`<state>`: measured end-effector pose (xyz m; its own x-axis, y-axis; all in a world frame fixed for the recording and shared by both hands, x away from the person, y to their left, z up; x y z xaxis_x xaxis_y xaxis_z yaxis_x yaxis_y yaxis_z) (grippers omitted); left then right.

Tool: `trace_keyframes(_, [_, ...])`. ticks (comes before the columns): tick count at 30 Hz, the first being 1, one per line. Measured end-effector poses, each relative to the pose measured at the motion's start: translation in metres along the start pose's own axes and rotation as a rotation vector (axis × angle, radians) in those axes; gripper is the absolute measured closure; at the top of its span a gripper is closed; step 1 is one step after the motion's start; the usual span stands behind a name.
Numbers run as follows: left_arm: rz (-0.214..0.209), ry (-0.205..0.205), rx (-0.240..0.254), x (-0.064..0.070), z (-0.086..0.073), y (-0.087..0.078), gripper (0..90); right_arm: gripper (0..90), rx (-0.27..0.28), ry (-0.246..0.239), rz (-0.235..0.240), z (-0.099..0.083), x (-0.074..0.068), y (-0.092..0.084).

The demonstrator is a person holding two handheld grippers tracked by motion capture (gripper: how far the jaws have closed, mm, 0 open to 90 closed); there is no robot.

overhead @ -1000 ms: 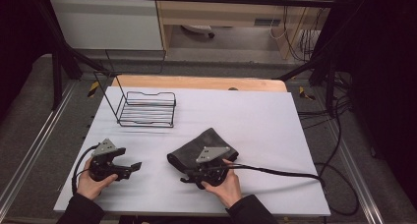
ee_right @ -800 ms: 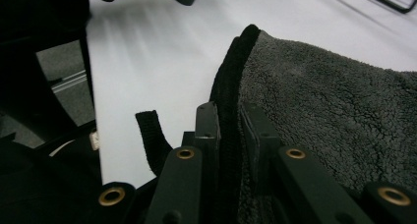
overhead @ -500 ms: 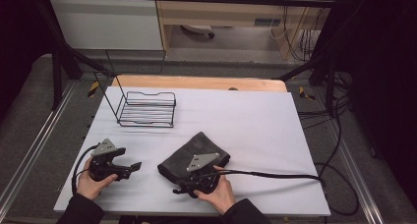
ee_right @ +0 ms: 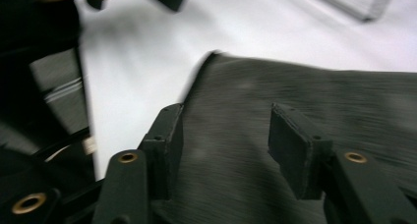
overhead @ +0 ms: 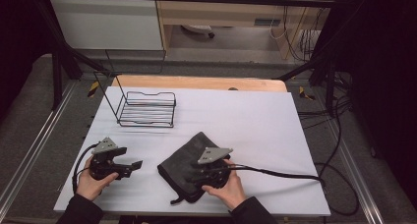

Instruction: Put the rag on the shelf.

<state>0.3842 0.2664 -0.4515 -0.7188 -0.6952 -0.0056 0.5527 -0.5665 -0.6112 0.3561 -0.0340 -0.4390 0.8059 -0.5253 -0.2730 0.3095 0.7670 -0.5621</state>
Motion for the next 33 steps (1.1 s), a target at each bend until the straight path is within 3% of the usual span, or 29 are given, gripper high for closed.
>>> trace_keyframes(4, [-0.004,-0.007,-0.005,0.004,0.012,0.000,17.4,42.6,0.067,0.049,-0.096,0.004,0.027,-0.025])
trace_keyframes(8, [-0.023,0.016,-0.020,0.012,0.025,0.005,23.3,43.4,0.084,0.104,-0.217,0.000,0.056,-0.045])
trace_keyframes(11, [-0.050,0.031,-0.034,0.021,0.036,0.013,26.9,46.6,0.075,0.161,-0.295,-0.014,0.077,-0.051])
trace_keyframes(16, [-0.067,0.089,-0.095,0.039,0.046,0.036,32.8,49.1,0.060,0.209,-0.353,-0.027,0.093,-0.048])
trace_keyframes(21, [-0.125,0.097,-0.151,0.050,0.041,0.055,42.0,51.6,0.020,0.258,-0.354,-0.037,0.102,-0.044])
trace_keyframes(26, [-0.164,0.083,-0.179,0.054,0.033,0.061,52.7,53.9,-0.010,0.287,-0.341,-0.041,0.102,-0.040])
trace_keyframes(33, [-0.196,0.065,-0.195,0.057,0.029,0.063,63.9,67.2,-0.011,0.370,-0.259,-0.045,0.101,-0.037])
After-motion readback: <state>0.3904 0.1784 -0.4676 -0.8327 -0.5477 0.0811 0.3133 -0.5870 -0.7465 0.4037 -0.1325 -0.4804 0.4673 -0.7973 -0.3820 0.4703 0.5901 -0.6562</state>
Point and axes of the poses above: each handheld gripper's, and its own axes: y roughly forward along the jaws, z roughly out of its top, x roughly to its right, the point moved 4 cm from there along y, roughly forward along the jaws, and after that the axes turned 10 degrees about y, right-handed, at the moved point
